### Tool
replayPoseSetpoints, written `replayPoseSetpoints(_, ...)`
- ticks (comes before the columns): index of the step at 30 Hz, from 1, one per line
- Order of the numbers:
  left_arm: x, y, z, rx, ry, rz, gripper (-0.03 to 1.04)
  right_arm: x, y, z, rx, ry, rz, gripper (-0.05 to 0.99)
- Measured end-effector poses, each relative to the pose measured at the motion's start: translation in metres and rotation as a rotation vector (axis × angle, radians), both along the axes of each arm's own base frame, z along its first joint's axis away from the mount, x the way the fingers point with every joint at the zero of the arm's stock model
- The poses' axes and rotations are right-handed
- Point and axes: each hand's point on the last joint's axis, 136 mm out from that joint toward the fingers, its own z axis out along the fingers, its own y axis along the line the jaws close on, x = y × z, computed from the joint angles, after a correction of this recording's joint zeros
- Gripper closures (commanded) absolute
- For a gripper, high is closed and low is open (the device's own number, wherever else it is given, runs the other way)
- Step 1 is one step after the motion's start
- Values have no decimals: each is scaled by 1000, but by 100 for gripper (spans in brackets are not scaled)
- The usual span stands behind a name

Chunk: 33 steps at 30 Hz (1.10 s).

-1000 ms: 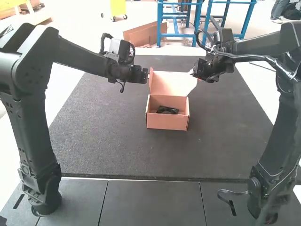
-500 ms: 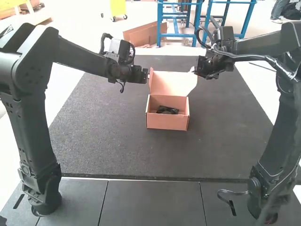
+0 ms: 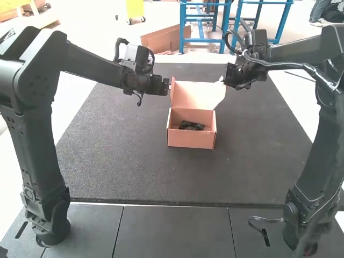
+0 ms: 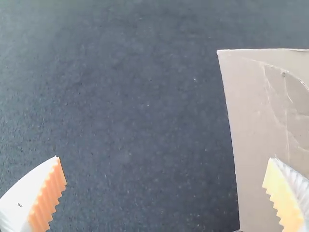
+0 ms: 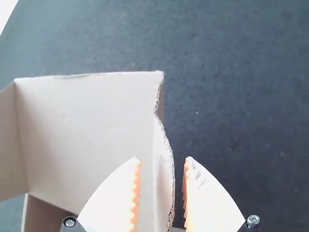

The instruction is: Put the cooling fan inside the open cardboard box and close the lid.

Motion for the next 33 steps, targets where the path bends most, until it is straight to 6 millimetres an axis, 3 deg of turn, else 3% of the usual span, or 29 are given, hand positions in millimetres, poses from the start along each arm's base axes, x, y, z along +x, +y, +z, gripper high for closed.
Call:
replayPoseSetpoints(12, 1, 0, 1, 4, -6, -4, 4, 2, -3, 0, -34, -18, 2, 81)
replayPoseSetpoints(18, 1, -1, 3, 1, -13, -4, 4, 3, -6, 0, -67, -32, 13, 95)
replayPoseSetpoints(23, 2, -1, 4, -2, -20, -3, 4, 4, -8, -1, -126, -53, 20, 95)
replayPoseSetpoints(33, 4, -2, 7, -4, -35, -7, 4, -1, 12, 3, -166, -85, 58, 95)
